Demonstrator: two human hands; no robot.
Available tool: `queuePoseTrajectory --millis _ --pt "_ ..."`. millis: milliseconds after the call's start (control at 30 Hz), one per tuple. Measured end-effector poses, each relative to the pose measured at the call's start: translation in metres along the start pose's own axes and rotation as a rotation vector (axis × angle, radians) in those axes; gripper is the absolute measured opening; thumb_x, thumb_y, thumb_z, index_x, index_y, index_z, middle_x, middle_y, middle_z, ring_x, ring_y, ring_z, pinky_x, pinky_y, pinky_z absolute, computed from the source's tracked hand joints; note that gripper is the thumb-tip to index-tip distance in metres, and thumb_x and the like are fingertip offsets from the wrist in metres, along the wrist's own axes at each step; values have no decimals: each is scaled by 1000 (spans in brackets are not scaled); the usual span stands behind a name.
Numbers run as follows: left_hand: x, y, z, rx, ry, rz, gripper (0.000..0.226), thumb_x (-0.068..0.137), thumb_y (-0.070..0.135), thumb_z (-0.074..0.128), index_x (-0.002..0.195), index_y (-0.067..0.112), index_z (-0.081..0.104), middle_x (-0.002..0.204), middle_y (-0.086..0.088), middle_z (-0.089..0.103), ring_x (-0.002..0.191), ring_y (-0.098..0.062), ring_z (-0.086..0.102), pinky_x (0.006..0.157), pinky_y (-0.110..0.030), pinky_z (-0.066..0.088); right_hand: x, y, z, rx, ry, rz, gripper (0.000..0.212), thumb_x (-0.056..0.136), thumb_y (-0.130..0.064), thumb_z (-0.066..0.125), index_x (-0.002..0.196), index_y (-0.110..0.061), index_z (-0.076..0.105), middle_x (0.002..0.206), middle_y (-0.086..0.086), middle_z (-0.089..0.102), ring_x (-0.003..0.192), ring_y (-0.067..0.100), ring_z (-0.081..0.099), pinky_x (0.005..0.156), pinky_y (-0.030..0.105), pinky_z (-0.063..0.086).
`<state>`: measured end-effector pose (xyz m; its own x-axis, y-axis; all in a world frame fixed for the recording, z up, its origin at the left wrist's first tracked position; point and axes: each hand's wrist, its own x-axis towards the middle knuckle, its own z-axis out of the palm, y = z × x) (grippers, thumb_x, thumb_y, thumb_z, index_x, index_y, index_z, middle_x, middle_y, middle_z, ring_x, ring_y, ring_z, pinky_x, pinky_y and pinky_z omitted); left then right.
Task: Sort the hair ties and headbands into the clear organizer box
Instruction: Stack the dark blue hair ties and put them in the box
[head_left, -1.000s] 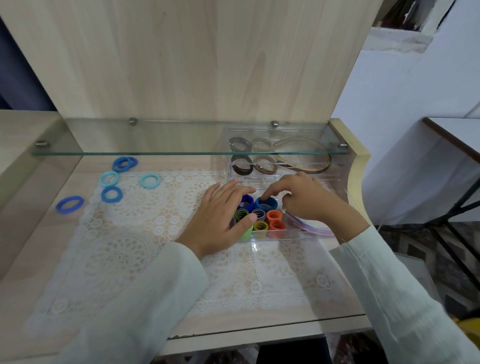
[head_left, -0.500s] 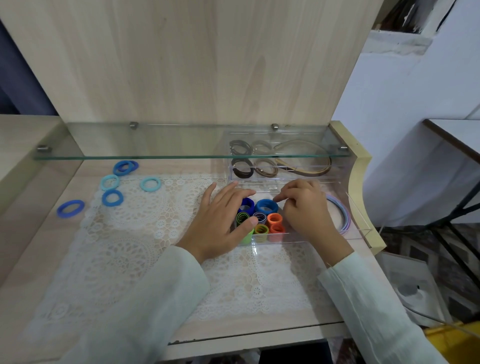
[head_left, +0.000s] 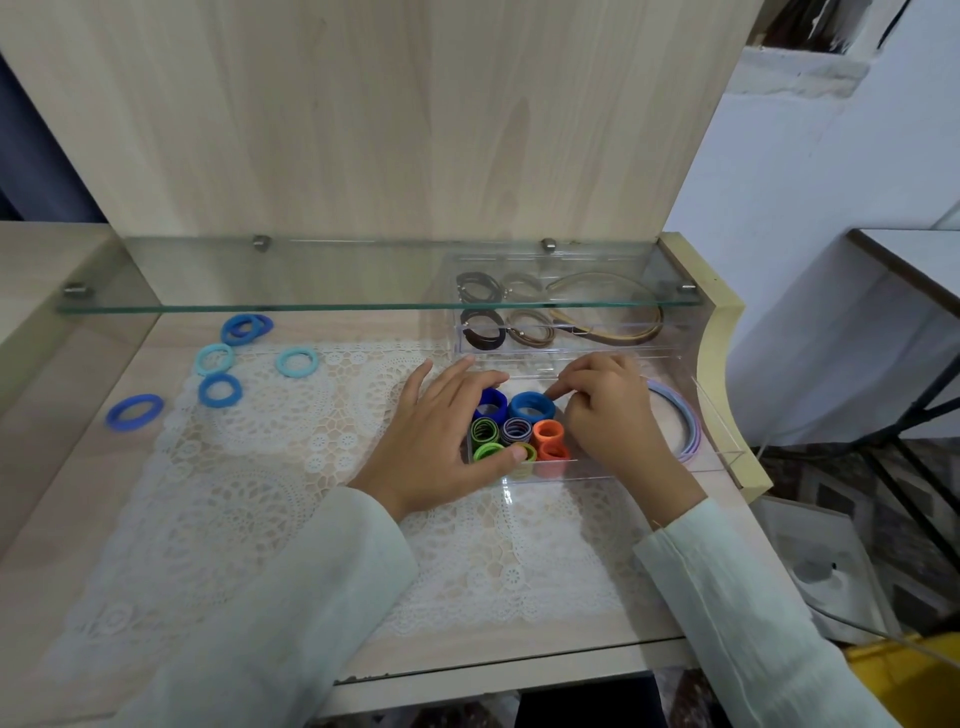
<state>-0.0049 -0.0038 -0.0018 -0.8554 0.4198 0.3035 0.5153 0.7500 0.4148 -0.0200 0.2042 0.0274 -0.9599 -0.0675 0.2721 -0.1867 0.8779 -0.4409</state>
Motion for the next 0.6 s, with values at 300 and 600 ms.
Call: queuePoseTrajectory --millis 300,600 --pt "0 2 -3 17 -18 -6 94 69 91 40 143 32 32 151 11 39 150 -9 14 122 -47 -3 2 -2 0 -107 -84 51 30 86 -5 52 99 -21 74 115 -4 60 114 21 36 91 32 30" --pt "-1 1 -1 15 -13 -2 90 70 87 49 142 38 30 149 12 42 149 -9 17 121 -48 -1 1 -5 0 -161 -102 12 29 90 -7 52 106 -19 73 118 -3 59 116 21 36 96 34 32"
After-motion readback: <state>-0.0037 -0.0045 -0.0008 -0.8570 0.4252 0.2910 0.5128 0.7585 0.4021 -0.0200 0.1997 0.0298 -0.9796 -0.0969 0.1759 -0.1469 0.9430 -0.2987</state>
